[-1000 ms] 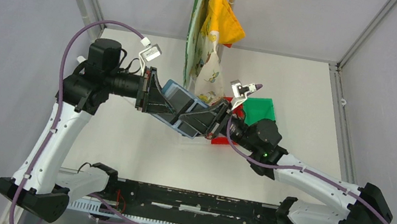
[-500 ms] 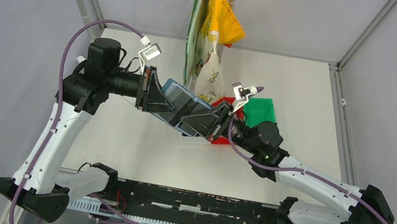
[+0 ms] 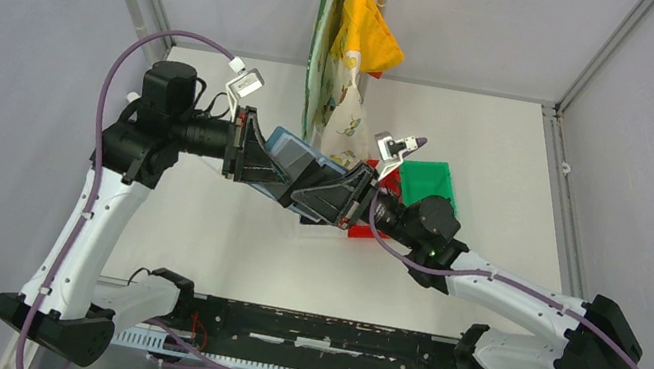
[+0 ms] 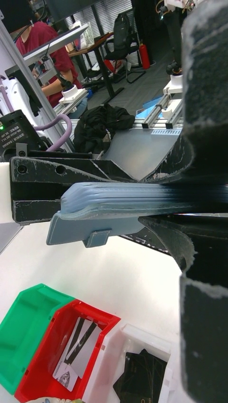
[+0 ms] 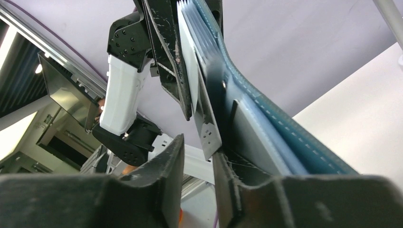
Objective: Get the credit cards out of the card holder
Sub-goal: Remove the credit card from the card holder.
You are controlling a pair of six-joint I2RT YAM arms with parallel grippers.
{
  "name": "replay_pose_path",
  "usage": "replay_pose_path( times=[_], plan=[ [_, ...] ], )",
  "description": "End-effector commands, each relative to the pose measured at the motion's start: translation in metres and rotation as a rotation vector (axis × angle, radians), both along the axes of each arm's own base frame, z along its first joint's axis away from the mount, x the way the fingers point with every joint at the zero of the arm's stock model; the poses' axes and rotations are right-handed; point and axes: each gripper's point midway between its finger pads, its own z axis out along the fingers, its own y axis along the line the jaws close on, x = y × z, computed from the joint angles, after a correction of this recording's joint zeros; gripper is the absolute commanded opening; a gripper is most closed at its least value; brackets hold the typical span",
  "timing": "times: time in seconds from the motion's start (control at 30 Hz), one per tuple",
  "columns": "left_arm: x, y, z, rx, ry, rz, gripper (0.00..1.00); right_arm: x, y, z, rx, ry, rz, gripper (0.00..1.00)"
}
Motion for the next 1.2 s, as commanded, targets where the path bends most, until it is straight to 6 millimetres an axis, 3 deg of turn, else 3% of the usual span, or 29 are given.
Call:
replay_pose_path(
  times=[0.0, 0.13, 0.43, 0.63, 0.8, 0.97, 1.17],
  plan=[
    [-0.037, -0.002, 0.030, -0.091, -0.039, -0.154, 0.02, 0.016, -0.001, -0.004, -0.009, 0.025, -0.057, 0.15],
    [-0.037, -0.002, 0.030, -0.092, -0.042, -0.155, 0.02, 0.017, -0.013, -0.008, 0.009, 0.032, -0.075, 0.00],
    [-0.035, -0.001, 0.029, -0.080, -0.062, -0.141, 0.02, 0.021, -0.065, -0.035, -0.032, 0.015, -0.131, 0.00],
    [-0.025, 0.001, 0.020, -0.024, -0.116, -0.093, 0.02, 0.037, -0.104, -0.067, -0.259, -0.029, -0.223, 0.00],
    [-0.016, 0.005, 0.012, 0.029, -0.166, -0.043, 0.02, 0.050, -0.129, -0.077, -0.408, -0.067, -0.288, 0.00],
    [-0.016, 0.009, 0.015, 0.055, -0.255, -0.032, 0.02, 0.061, -0.129, -0.106, -0.530, -0.046, -0.277, 0.00],
    [-0.016, 0.012, 0.017, 0.069, -0.309, -0.012, 0.02, 0.074, -0.108, -0.146, -0.651, -0.019, -0.239, 0.00]
  ],
)
